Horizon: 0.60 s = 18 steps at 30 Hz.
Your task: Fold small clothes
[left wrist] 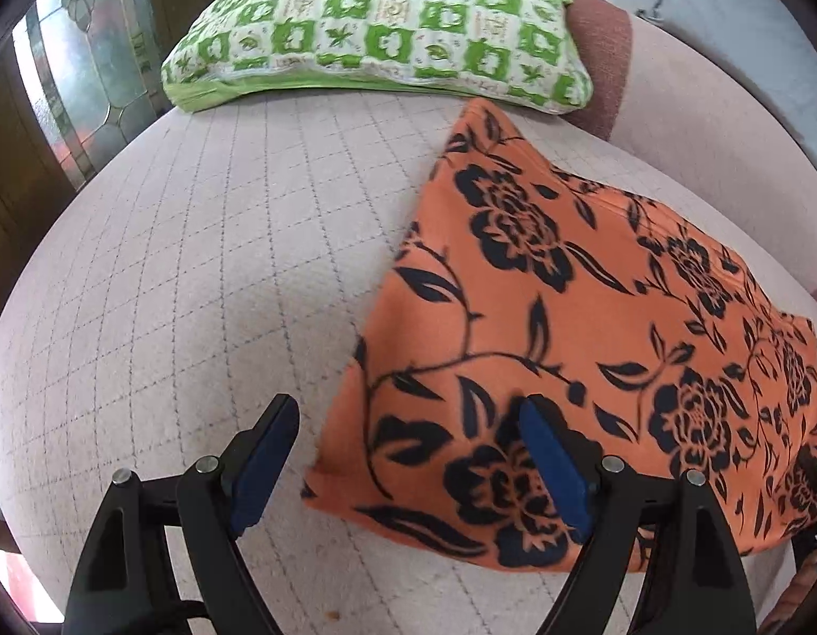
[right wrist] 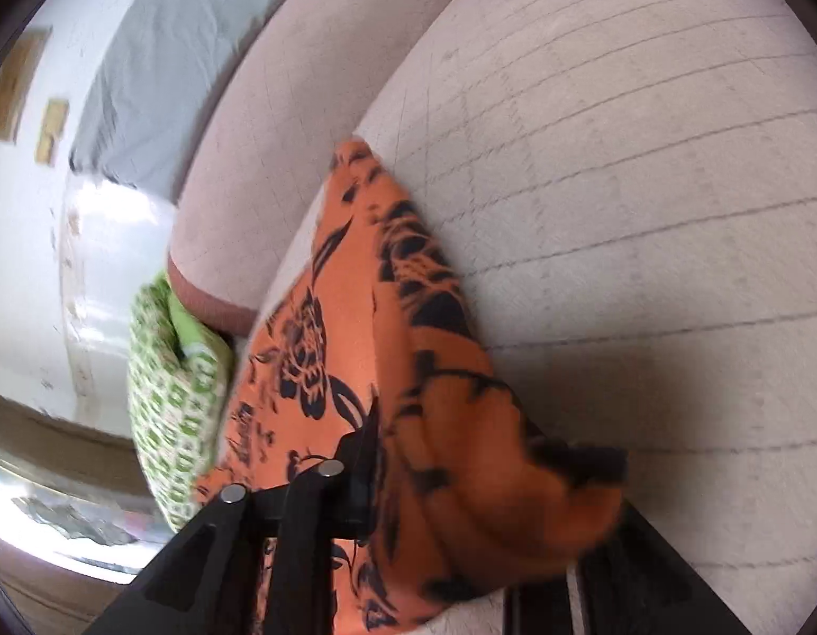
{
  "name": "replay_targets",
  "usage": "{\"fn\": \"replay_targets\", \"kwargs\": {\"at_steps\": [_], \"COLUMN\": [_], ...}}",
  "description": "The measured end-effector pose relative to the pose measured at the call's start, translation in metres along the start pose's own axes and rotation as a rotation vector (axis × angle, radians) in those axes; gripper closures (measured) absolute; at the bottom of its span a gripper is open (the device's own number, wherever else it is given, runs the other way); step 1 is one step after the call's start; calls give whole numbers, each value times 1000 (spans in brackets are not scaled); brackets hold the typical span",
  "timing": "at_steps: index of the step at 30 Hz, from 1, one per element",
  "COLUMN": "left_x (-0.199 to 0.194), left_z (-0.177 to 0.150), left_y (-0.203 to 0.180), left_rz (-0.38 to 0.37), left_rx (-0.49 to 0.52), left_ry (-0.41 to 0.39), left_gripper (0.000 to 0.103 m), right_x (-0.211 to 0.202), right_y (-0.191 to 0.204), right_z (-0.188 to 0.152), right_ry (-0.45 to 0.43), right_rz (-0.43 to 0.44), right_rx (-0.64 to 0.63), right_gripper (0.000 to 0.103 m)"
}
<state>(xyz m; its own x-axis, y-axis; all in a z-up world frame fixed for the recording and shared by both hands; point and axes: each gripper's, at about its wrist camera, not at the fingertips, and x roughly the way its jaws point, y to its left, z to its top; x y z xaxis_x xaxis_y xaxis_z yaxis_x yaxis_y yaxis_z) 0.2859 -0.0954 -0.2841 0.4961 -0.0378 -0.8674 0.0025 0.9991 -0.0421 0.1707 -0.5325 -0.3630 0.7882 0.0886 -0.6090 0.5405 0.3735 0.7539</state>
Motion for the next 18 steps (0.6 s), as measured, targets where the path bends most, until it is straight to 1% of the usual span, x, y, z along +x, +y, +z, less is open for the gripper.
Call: {"fn": "replay_targets", "kwargs": {"at_steps": [1, 2, 4, 8, 10, 11, 13, 16, 18], "left_x": [0, -1, -3, -6, -6, -6, -7, -12, -15], "left_z": [2, 4, 8, 18, 21, 22, 24, 30, 34], "left_y": [5, 10, 24, 59, 75, 83, 97, 119, 130], "left_rz": [-5, -8, -12, -1, 8, 6, 3, 16, 18], "left_rx": [-10, -20, -55, -149, -192, -212, -243, -294, -321], "left_ry": [3, 3, -2, -14, -12, -8, -9, -28, -42], "left_gripper": [17, 17, 17, 17, 17, 17, 17, 17, 17], "right_x": [0, -3, -12, -28, -30, -29, -22, 2, 18], "right_y": [7, 21, 44, 90, 114, 127, 152, 193, 212], "right_z": [0, -1, -6, -22, -36, -43, -57, -87, -109], "right_ry": [-14, -38, -84, -99, -97, -96, -80, -38, 2], "right_rz": [-21, -56, -66, 13, 29, 32, 59, 91, 103], "right_rx": [-35, -104, -211, -320, -376, -397, -402, -396, -399], "right_gripper": [84, 84, 85, 86, 86, 86, 86, 86, 86]}}
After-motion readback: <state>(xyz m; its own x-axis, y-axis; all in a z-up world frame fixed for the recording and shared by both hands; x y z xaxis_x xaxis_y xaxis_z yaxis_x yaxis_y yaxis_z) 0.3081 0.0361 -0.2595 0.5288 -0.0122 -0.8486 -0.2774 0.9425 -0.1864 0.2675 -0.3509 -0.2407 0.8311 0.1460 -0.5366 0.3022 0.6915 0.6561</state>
